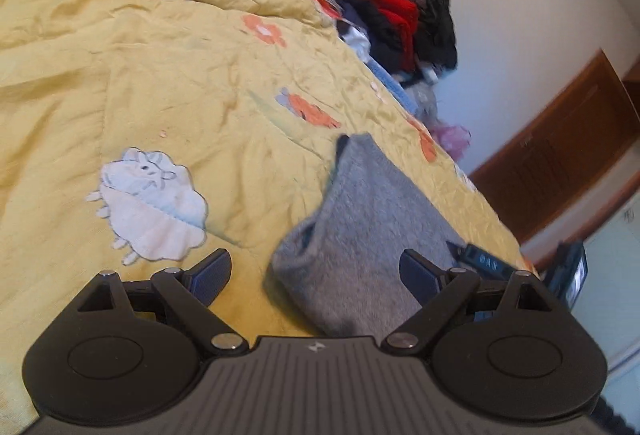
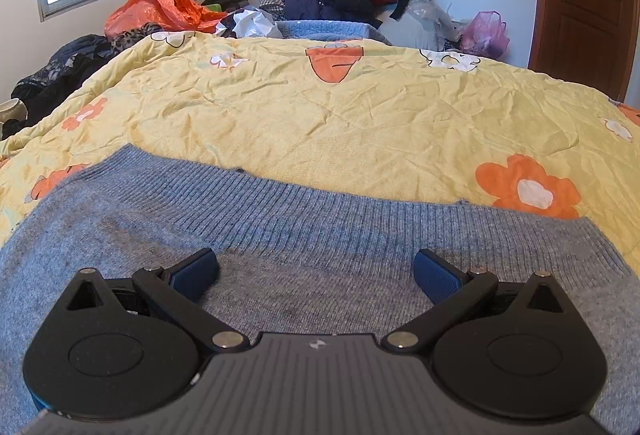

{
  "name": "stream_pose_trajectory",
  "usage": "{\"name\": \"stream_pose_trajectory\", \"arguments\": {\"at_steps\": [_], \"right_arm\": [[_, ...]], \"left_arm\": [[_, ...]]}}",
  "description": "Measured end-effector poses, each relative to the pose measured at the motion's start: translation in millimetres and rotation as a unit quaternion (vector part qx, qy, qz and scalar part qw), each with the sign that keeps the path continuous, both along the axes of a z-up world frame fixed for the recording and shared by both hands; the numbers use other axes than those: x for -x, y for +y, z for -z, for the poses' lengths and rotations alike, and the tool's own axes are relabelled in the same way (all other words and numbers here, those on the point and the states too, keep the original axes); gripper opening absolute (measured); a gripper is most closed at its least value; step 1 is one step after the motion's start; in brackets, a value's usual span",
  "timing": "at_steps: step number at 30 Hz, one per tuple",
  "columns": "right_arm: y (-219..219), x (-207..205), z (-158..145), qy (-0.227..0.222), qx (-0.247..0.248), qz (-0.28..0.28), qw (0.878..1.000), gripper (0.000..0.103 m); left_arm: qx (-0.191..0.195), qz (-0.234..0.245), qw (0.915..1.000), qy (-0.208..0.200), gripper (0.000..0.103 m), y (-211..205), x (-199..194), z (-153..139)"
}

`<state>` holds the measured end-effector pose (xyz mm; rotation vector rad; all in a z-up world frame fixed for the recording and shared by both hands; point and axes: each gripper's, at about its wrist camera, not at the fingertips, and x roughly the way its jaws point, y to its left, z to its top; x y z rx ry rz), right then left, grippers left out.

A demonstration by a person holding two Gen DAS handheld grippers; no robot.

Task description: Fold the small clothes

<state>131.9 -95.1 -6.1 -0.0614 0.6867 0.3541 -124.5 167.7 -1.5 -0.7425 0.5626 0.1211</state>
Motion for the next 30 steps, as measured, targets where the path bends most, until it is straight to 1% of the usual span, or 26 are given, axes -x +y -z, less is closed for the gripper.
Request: {"name": "stream_pose_trajectory", "arguments": {"at_steps": [5,8,12,13,14,16,18,20,21,22,27,29,30], "right_arm": [[-1,1,0,0.000,-0.003,0.001,1.000,0.103],[-4,1,-1,-0.001,-0.010,0.003,1.000,0.103],[-4,2,-2,-0.001,-0.010,0.004,1.000,0.103],[-4,2,-2,-0.001,-0.010,0.003,1.000,0.103],[-4,2,-2,-0.001,-0.011,0.003,1.000,0.103],[-4,2,-1,-0.001,-0.012,0.003,1.000,0.103],[-4,3,-1,-0.001,-0.012,0.004,1.000,0.103],[-4,3,-2,-0.001,-0.013,0.004,1.000,0.103],[-4,3,-2,-0.001,-0.014,0.004,1.000,0.103],[-4,3,-2,-0.001,-0.014,0.004,1.000,0.103],[-4,4,-2,-0.001,-0.018,0.004,1.000,0.103],[-4,4,-2,-0.001,-0.018,0.004,1.000,0.103],[-4,4,-2,-0.001,-0.018,0.004,1.000,0.103]], "left_arm": [[0.000,0.000,1.0000,0.003,0.092,-9,-11,2],[0.015,0.005,0.9999,-0.003,0.091,-14,-14,4],[0.012,0.002,0.9999,-0.009,0.091,-19,-15,5],[0.017,-0.002,0.9998,-0.011,0.088,-18,-16,6],[0.019,-0.009,0.9997,-0.011,0.083,-16,-17,7],[0.015,-0.021,0.9997,0.003,0.041,-13,-23,9],[0.005,-0.029,0.9994,0.019,0.029,-10,-31,10],[0.001,-0.028,0.9993,0.024,0.023,-8,-36,10],[-0.010,-0.027,0.9992,0.029,0.016,-9,-38,10],[-0.024,-0.025,0.9988,0.035,0.012,-11,-40,10],[-0.093,-0.005,0.9949,0.037,0.009,-28,-40,3],[-0.132,0.016,0.9906,0.030,0.009,-41,-42,-1],[-0.168,0.028,0.9851,0.022,0.010,-52,-42,-4]]}}
